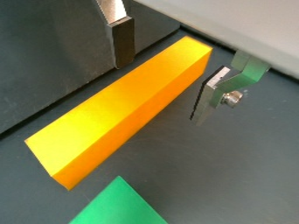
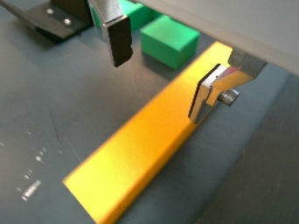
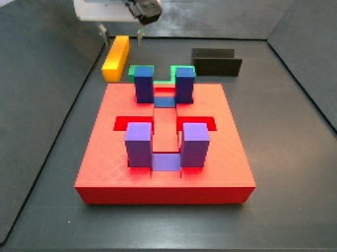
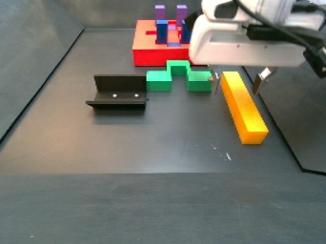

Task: Pick up the yellow object. Move up. Move to above the board. Insert the yellow object.
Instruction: Pick up the yellow object.

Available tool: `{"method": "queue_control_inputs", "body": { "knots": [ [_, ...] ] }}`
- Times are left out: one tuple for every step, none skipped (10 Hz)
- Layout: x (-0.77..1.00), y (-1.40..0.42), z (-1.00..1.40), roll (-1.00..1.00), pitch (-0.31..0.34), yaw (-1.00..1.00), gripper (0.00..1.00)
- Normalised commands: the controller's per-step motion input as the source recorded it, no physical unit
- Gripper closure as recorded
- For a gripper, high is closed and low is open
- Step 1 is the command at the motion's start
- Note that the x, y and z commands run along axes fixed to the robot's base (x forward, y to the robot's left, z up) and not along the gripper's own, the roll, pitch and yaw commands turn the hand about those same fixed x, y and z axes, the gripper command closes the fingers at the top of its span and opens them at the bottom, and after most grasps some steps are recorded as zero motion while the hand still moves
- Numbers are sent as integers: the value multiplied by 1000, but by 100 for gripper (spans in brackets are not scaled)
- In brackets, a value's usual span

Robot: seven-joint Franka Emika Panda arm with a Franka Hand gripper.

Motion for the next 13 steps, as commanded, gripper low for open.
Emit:
{"method": "queue_control_inputs", "body": {
  "knots": [
    [-297, 37, -146, -29, -121, 0, 0],
    [-220, 31, -137, -43, -140, 0, 0],
    [-123, 20, -180, -46, -141, 0, 0],
    [-180, 29, -231, -53, -163, 0, 0],
    [-134, 40, -246, -67, -159, 0, 0],
    [0, 63, -234, -57, -94, 0, 0],
    [0, 106, -257, -43, -39, 0, 0],
    [71, 129, -257, -47, 0, 0, 0],
    [31, 0, -240, -20, 0, 0, 0],
    [0, 0, -229, -26, -21, 0, 0],
    [9, 0, -240, -34, -33, 0, 0],
    [0, -6, -206, -39, -39, 0, 0],
    [0, 0, -114, -17, -27, 0, 0]
  ]
}}
